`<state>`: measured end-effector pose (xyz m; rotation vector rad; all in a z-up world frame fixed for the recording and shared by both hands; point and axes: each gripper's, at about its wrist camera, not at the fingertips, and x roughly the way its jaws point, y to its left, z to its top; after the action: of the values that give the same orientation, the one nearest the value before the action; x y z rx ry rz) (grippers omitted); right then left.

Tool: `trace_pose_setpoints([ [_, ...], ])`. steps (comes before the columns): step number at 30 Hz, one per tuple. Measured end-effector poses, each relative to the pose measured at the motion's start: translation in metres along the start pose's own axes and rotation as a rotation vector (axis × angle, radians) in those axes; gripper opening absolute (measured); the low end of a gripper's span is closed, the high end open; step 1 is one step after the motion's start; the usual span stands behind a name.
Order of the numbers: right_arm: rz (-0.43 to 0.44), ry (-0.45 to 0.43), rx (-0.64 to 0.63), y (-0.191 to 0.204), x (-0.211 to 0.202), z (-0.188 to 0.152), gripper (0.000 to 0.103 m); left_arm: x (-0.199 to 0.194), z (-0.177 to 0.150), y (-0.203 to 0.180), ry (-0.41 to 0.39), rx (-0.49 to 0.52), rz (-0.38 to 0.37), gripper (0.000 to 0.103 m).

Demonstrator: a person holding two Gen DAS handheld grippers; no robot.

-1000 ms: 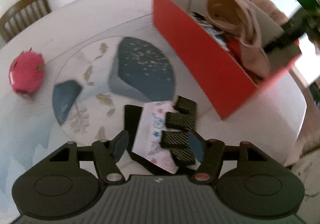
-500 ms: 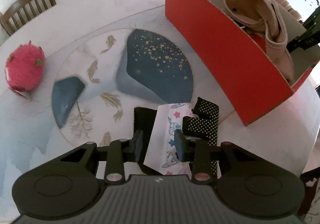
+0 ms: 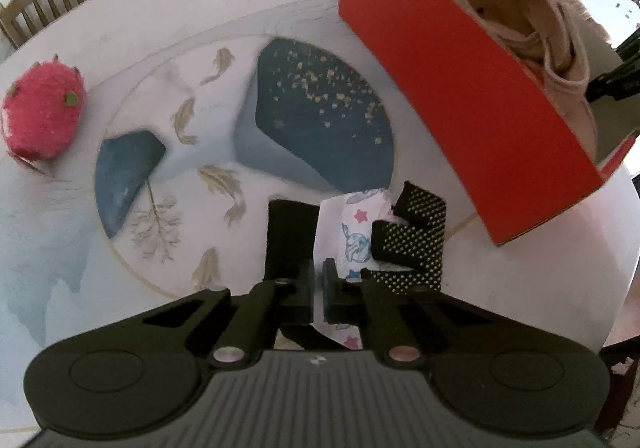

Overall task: Organize objects
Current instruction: 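Lift the white face mask with the left gripper off the glove, then carry the face mask with the left gripper over the box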

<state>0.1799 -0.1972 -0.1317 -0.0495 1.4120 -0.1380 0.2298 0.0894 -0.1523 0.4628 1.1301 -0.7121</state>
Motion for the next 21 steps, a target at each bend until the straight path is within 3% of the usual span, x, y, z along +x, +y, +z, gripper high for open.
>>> trace_pose_setpoints([
  [5,0.0,-0.001,0.001,-0.001,0.001,0.0,0.012,-0.029,0.001,0.004,-0.064,-0.043,-0.06,0.0],
  [9,0.0,0.0,0.0,-0.001,0.001,0.0,0.012,-0.054,0.006,0.005,-0.114,-0.061,-0.058,0.0],
  [21,-0.001,0.0,0.001,-0.002,0.001,0.0,0.01,-0.122,0.057,-0.011,-0.189,0.026,-0.082,0.0],
])
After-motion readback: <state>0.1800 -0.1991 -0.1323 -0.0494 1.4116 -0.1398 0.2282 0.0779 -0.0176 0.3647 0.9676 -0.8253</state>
